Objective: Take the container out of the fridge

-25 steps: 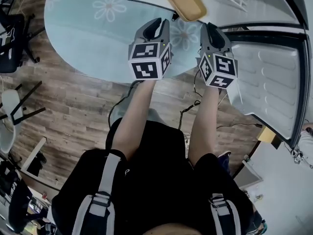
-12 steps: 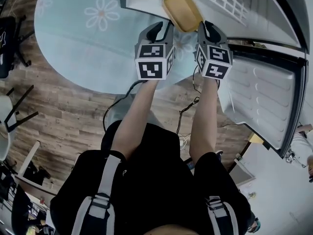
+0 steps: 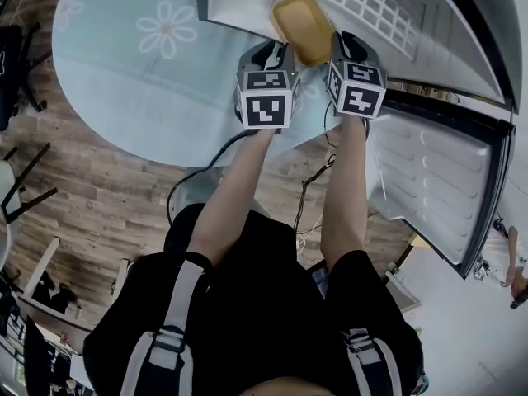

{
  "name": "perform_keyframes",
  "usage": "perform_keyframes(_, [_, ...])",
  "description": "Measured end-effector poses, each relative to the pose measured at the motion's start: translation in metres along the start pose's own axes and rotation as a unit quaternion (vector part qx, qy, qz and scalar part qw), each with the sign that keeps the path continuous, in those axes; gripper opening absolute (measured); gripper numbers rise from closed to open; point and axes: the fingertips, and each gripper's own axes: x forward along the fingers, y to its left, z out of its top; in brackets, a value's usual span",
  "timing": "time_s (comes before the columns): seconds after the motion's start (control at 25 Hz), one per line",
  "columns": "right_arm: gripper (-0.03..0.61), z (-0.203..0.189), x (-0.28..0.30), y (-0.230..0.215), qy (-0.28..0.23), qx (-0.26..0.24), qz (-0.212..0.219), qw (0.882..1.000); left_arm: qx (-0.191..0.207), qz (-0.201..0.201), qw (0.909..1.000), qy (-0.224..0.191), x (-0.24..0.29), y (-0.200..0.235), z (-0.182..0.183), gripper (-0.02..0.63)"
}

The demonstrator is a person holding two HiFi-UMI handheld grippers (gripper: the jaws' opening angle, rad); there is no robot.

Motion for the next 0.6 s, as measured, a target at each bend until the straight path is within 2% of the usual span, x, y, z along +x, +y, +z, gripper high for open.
perform_keyframes(0.32, [0.06,-0.009,0.022,-0.007,0.026,0.001,0.025,0.999,0.002,0.01,0.9998,0.014,0.021,-0.003,-0.009,0.113])
perform_keyframes(0.4, [0.115,-0.016,0.027,-0.004,0.04,0.001,0.041,0.998,-0.002,0.011,0.9998,0.019,0.025,-0.002,-0.012,0.114])
perform_keyframes(0.52, [0.115,-0.024,0.033,-0.002,0.054,0.002,0.048,0.997,0.005,0.009,0.9998,0.019,0.031,-0.005,-0.013,0.112])
perform_keyframes(0.6, [0.115,-0.025,0.033,-0.003,0.055,0.007,0.045,0.997,0.018,0.009,0.9996,0.018,0.033,-0.008,-0.012,0.086])
